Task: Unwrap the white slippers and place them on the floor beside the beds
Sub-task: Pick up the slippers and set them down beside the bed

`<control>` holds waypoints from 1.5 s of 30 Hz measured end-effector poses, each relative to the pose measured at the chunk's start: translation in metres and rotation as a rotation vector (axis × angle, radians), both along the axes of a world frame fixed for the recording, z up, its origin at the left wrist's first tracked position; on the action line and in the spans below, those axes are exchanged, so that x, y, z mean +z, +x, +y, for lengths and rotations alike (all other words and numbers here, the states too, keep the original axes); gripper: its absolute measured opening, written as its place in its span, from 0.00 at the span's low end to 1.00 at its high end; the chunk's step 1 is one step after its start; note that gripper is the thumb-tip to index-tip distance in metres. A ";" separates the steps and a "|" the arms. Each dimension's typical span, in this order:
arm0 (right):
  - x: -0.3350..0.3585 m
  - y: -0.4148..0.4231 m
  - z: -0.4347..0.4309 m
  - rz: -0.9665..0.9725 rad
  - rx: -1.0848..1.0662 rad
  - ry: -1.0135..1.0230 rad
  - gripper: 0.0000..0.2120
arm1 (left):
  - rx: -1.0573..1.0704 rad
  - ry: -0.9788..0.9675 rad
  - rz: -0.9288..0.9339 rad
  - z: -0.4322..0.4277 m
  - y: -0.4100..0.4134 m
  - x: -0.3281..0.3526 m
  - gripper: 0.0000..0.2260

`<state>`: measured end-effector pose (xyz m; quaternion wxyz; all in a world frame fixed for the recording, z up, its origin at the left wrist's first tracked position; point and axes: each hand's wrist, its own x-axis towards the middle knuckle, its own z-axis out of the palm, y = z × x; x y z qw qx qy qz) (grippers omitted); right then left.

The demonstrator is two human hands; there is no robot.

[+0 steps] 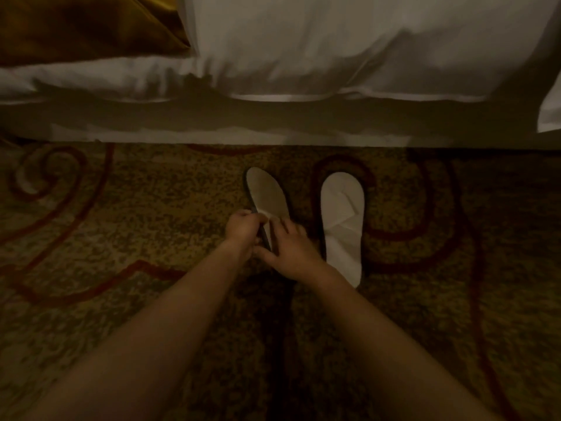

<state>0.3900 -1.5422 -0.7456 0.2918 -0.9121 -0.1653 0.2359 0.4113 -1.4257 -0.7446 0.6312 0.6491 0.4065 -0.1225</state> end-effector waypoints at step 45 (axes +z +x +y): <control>-0.019 0.004 0.016 0.175 -0.577 -0.130 0.24 | -0.371 -0.006 -0.083 0.001 -0.022 -0.010 0.23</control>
